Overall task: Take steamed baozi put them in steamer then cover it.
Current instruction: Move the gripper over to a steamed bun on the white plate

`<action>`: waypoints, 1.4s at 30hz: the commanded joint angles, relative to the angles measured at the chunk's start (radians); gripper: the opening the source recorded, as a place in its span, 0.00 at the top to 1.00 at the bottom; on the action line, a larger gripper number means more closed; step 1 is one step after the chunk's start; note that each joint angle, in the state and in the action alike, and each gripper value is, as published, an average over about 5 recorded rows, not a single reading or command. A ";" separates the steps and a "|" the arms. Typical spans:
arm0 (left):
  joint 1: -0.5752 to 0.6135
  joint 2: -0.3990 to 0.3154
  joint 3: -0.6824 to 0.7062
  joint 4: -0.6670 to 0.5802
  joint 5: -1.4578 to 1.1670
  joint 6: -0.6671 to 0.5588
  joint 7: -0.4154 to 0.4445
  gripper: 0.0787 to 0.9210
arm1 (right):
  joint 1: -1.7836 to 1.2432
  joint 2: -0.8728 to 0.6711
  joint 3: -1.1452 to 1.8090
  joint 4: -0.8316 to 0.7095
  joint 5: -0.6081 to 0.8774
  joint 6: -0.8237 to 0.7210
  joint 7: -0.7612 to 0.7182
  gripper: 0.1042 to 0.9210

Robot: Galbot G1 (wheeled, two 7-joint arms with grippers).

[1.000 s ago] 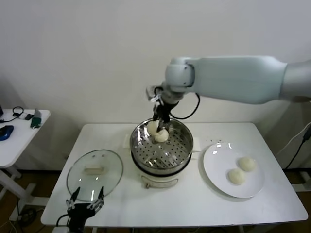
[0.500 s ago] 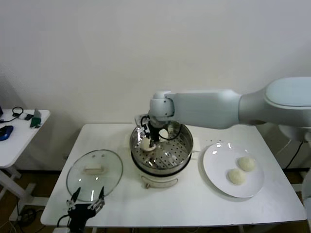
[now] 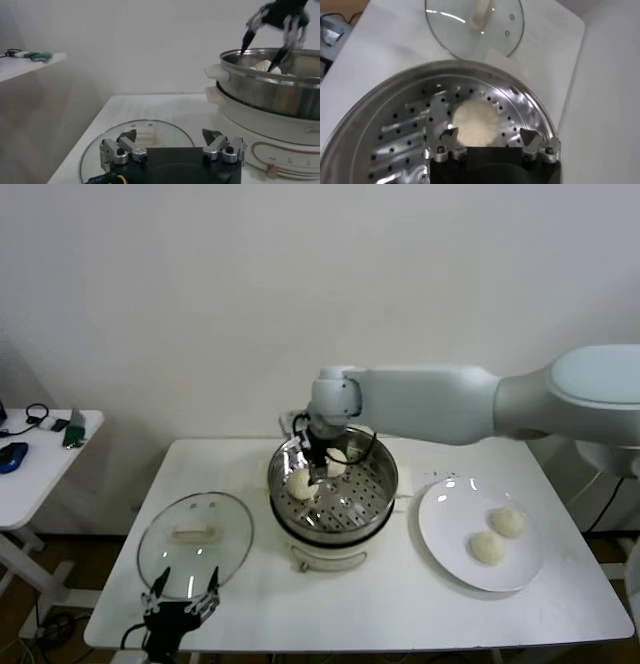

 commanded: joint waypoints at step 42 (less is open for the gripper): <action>0.017 -0.020 0.000 0.005 0.023 -0.009 0.000 0.12 | -0.604 -0.796 0.300 0.131 -0.590 0.043 -0.008 0.12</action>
